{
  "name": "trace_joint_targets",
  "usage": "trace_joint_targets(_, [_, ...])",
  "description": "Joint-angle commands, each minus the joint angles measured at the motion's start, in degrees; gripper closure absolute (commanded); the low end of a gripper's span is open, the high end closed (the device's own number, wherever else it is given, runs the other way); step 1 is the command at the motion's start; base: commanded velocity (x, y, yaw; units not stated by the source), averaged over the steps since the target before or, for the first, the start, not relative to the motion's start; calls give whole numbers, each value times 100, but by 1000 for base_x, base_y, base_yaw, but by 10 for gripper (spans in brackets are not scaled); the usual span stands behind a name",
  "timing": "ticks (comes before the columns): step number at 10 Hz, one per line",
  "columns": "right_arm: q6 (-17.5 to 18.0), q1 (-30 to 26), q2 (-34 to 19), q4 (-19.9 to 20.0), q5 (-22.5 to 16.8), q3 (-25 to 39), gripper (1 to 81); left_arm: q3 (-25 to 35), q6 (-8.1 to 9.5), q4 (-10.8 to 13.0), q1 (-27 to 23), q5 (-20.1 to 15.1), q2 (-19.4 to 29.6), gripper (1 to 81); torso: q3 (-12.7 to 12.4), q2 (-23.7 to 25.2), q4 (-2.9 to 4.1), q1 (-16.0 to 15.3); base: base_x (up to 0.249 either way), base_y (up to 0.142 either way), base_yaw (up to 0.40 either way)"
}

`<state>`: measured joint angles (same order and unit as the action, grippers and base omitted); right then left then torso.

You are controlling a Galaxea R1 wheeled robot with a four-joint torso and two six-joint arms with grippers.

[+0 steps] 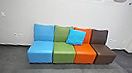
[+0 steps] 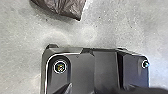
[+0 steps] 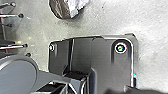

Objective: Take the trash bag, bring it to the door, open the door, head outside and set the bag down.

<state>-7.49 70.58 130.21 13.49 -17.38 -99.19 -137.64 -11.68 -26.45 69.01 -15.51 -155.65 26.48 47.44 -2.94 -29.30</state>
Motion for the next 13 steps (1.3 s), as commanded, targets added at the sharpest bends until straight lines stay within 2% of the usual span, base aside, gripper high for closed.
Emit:
trace_joint_targets(1, [-7, -602, -572, 145, -397, 525, 10, 27, 8, -185, -655, -444, 209, 10, 518, 551, 0, -354, 0, 0, 0])
trace_joint_targets(2, [-7, -680, -713, 136, -397, 745, 10, 36, 8, -237, -787, -646, 227, 10, 575, 774, 2, -496, 0, 0, 0])
trace_joint_targets(3, [-8, -795, -861, 135, -415, 980, 10, 36, 8, -263, -972, -909, 227, 10, 372, 969, 0, -618, 0, 0, 0])
trace_joint_targets(5, [45, -1058, -1064, 127, -723, 1298, 10, 62, 8, -281, -1314, -1147, 227, 10, 527, 1257, 0, -802, 0, 0, 0])
trace_joint_targets(6, [63, -1129, -1091, 127, -749, 1298, 10, 62, 8, -342, -1481, -1270, 227, 10, 566, 1432, 2, -909, 0, 0, 0])
trace_joint_targets(9, [116, -1349, -1187, 127, -792, 1308, 10, 62, 16, -500, -1921, -1323, 305, 10, 582, 2047, 2, -1298, 0, 0, 0])
trace_joint_targets(10, [116, -1480, -1205, 127, -872, 1290, 10, 44, 16, -571, -2061, -1473, 332, 10, 582, 2265, 0, -1434, 0, 0, 0])
trace_joint_targets(13, [168, -1692, -1214, 145, -995, 1316, 10, -79, 16, -791, -2308, -1543, 359, 10, 1213, 2864, 0, -1801, 0, 0, 0])
